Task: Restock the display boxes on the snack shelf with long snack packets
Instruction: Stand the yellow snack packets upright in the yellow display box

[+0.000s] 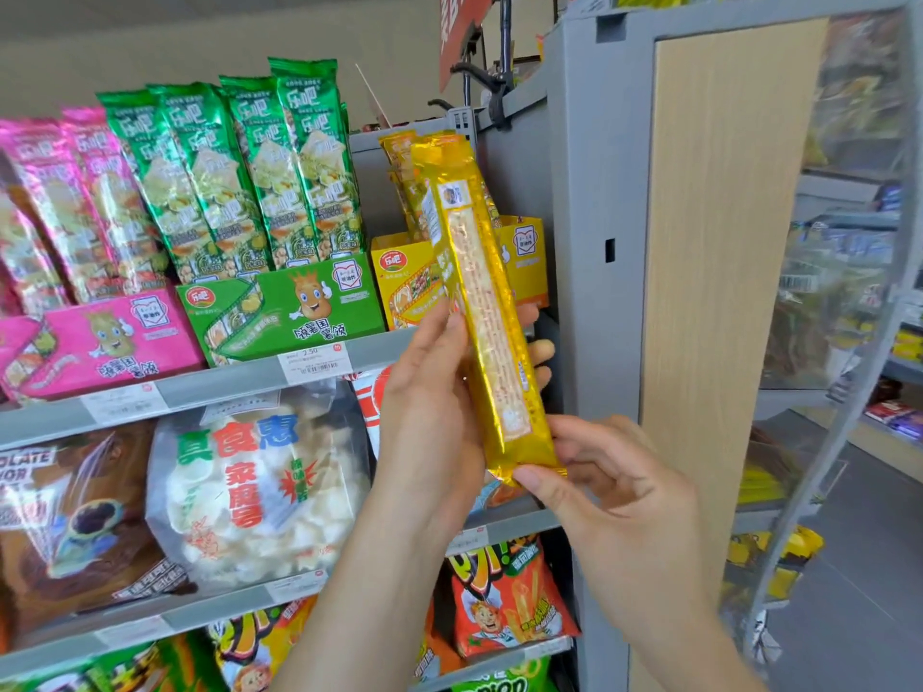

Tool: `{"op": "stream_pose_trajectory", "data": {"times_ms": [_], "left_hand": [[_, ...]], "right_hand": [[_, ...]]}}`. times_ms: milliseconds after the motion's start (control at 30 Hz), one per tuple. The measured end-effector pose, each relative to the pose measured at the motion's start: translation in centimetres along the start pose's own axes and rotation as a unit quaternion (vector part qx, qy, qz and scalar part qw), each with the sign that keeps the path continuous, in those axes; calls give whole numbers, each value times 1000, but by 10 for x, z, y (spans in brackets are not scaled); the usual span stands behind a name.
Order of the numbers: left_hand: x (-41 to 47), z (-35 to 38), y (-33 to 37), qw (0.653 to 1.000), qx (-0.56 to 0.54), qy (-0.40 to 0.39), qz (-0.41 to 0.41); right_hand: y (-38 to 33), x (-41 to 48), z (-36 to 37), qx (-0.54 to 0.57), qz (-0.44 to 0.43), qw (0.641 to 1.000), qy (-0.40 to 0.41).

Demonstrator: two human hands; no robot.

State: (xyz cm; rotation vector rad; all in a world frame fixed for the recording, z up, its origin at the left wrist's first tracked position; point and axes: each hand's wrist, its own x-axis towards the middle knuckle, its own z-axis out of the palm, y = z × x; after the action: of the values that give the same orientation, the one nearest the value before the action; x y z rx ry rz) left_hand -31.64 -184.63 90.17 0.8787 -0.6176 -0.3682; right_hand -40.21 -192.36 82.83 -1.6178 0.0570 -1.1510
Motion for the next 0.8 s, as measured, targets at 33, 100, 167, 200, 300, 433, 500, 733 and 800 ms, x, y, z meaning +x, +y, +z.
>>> {"op": "stream_pose_trajectory", "data": {"times_ms": [33,100,167,200,300,433,500,733,800], "left_hand": [[0,2,2,1000,11,3,-8],[3,7,4,998,52,19,18],[7,9,5,991,104,38,78],[11,9,6,985,131,51,99],[22,4,20,974,203,35,98],[35,-9,41,974,219,-15,58],[39,-15,49,984,160,-36,63],[57,-15,83,988,45,-135,55],[67,-8,100,978,138,-113,106]], "right_hand": [[0,0,2,-30,-24,999,13],[0,3,3,-80,-86,993,24],[0,6,4,-139,-158,977,32],[1,8,4,-165,-185,968,39],[0,12,5,-215,-227,949,42],[-10,23,8,-94,-139,985,-33],[-21,34,11,36,-24,994,-96],[-49,87,28,108,9,982,-155],[-50,98,36,75,-18,990,-115]]}}
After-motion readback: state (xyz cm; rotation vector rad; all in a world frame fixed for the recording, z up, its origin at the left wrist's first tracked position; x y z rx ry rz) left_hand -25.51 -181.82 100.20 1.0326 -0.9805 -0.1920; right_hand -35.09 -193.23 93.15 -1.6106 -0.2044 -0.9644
